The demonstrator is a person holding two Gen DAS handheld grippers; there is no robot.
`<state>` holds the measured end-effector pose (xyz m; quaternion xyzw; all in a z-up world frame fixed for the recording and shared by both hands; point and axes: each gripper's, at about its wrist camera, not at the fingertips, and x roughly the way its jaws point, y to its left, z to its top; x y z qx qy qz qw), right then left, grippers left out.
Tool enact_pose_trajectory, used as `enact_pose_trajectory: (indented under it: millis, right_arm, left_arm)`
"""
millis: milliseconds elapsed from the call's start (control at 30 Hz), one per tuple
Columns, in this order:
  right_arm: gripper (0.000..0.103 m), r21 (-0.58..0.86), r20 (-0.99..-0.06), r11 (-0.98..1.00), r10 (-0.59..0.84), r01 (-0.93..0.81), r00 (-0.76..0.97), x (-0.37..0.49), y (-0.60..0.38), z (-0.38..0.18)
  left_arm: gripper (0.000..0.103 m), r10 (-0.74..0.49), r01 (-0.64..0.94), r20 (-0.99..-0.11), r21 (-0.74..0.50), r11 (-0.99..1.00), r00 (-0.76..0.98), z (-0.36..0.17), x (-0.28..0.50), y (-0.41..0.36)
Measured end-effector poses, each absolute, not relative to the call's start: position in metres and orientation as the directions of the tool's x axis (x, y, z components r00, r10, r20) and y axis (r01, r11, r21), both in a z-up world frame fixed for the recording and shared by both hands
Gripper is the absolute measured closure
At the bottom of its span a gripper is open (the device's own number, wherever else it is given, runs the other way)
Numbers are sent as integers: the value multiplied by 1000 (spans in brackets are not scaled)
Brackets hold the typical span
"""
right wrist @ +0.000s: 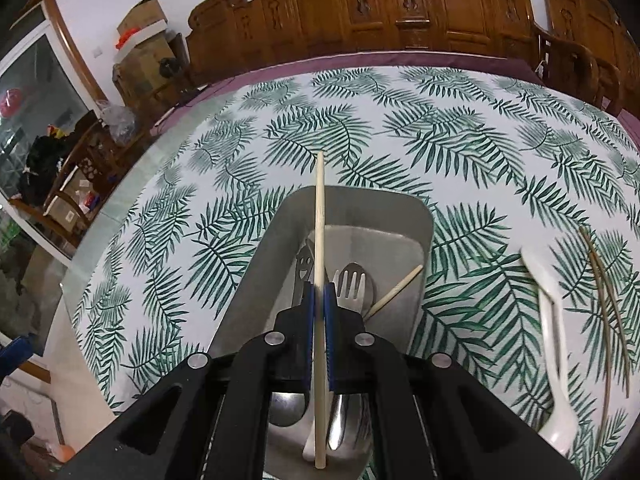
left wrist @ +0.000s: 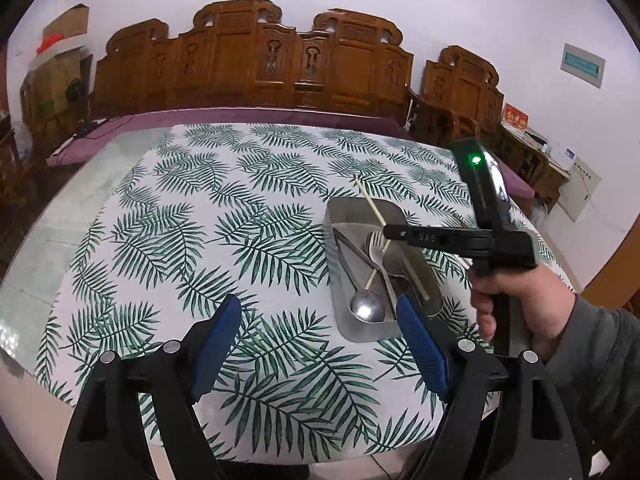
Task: Organize utensils
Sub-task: 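Lower the wooden chopstick into the grey tray and open the right gripper, then grasp a white plastic spoon with the left gripper while the right gripper grasps another chopstick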
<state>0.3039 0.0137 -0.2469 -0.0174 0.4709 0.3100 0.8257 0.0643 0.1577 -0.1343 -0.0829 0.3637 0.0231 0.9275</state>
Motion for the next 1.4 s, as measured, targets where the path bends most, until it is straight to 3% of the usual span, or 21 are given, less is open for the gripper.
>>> enact_pose_trajectory:
  millis: [333,700,867,1400]
  right_arm:
    - [93,243,-782,770,515,-590,350,291,13,-244]
    - [93,166,-733,756,525,-634,433,256,-75,-211]
    - [82,94,-726,785,475,-613,497,256,-131,-209]
    - [80,30,-772,856,348,-516,532,303,-224,-268]
  left_arm:
    - [27,-22,-84,-690,-119,989,724,-139,64,144]
    - [27,-31,-22,-700,-67,998,713,-145,65,102]
    - [27,-58,0,-715,-81,997,697,-154,71,77]
    - [27,-97,76,-765,-63,995,637,-182,120,-1]
